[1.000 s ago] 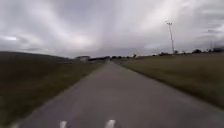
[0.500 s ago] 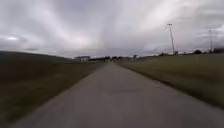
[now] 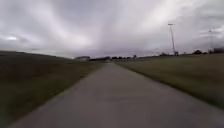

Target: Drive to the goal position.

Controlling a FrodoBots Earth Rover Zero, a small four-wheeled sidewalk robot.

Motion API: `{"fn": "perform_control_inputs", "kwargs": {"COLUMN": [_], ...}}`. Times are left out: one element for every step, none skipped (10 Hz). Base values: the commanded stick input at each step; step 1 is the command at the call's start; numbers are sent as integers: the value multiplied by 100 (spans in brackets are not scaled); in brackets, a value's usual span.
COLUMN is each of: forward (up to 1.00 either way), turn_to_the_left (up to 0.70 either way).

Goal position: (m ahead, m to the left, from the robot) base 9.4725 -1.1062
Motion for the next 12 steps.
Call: {"fn": "perform_control_inputs", "kwargs": {"forward": [70,70,70,70,70,70,70,70,70,70,70,70], "turn_to_the_left": [0,0,0,0,0,0,0,0,0,0,0,0]}}
